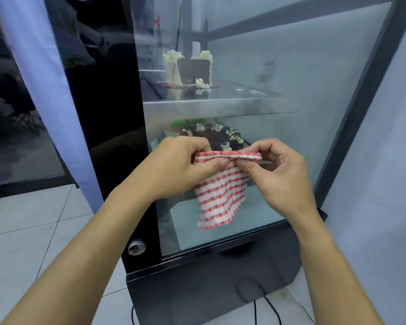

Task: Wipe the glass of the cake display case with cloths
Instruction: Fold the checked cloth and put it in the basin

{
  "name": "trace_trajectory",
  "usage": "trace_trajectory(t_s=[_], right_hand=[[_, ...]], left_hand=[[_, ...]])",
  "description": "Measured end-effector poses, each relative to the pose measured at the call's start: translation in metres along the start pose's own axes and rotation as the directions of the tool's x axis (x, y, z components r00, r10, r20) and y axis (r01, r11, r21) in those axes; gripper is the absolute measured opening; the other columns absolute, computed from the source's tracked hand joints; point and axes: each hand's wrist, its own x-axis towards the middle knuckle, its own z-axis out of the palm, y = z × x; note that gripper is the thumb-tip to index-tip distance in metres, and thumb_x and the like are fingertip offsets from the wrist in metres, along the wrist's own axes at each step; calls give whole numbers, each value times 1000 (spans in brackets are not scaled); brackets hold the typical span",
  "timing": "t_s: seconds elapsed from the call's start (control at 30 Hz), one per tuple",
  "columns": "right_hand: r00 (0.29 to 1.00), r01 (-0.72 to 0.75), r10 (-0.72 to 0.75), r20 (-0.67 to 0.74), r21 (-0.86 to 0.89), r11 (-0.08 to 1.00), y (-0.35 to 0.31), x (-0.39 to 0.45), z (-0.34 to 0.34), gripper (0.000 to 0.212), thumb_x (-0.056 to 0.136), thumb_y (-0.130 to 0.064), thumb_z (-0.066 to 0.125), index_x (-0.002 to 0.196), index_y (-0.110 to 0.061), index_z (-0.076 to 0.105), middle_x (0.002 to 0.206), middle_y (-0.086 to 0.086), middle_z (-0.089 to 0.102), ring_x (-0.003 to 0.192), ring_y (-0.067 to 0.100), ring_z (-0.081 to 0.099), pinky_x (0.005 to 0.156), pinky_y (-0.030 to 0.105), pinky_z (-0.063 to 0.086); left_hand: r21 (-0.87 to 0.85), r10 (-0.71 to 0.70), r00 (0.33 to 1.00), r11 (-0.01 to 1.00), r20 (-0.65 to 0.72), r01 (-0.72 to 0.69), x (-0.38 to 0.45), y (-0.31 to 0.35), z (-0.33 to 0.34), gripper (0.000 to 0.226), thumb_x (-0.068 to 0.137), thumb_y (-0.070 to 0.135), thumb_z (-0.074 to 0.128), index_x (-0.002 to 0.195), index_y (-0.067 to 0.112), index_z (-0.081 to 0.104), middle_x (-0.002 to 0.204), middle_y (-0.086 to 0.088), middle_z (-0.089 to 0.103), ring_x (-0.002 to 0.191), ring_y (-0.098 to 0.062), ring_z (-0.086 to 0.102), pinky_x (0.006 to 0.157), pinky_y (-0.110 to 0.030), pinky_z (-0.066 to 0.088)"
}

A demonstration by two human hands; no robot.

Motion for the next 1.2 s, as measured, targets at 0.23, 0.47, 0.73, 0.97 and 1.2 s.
trace_trajectory(t_s=[0.23, 0.47, 0.73, 0.97, 1.2], right_hand=[[976, -213, 216, -1, 162, 964, -37, 16, -41, 22, 88, 0, 76, 92, -19, 66, 85, -2, 75, 81, 14, 71, 74, 29, 59], [885, -381, 425, -190, 230, 896, -95, -3, -99, 21, 85, -11, 78, 102, -17, 67, 91, -4, 77, 87, 13, 75, 74, 26, 60], [693, -534, 642, -329, 364, 763, -149, -32, -146, 17, 89, -8, 76, 98, -20, 68, 97, 2, 78, 95, 21, 75, 85, 37, 62], [528, -558, 738, -419, 484, 674, -195, -29, -167, 22, 90, -5, 76, 106, -15, 66, 103, 5, 79, 95, 21, 76, 75, 31, 61], [459, -584, 758, -462, 486, 650, -237, -29, -183, 20, 91, -4, 74, 107, -14, 67, 102, 3, 80, 96, 20, 76, 77, 31, 62]], left_hand=[[-262, -78, 968, 955, 238, 141, 19, 36, -11, 33, 88, 42, 80, 79, 15, 63, 74, 6, 73, 67, -11, 70, 72, -39, 57], [-321, -144, 882, 895, 450, 310, 37, 87, -21, 50, 81, 51, 80, 94, 5, 63, 88, -5, 79, 80, -23, 77, 82, -47, 61], [-466, -104, 707, 684, 700, 561, 55, 136, -13, 27, 86, 28, 80, 105, 13, 70, 108, -8, 79, 100, -26, 77, 91, -41, 61], [-491, -93, 608, 502, 788, 712, 76, 177, -20, 36, 82, 20, 80, 117, 14, 72, 117, -11, 77, 108, -29, 74, 98, -45, 58], [-449, -154, 568, 464, 808, 764, 79, 213, -40, 36, 90, 17, 77, 125, 14, 71, 116, -6, 78, 109, -24, 75, 93, -38, 60]])
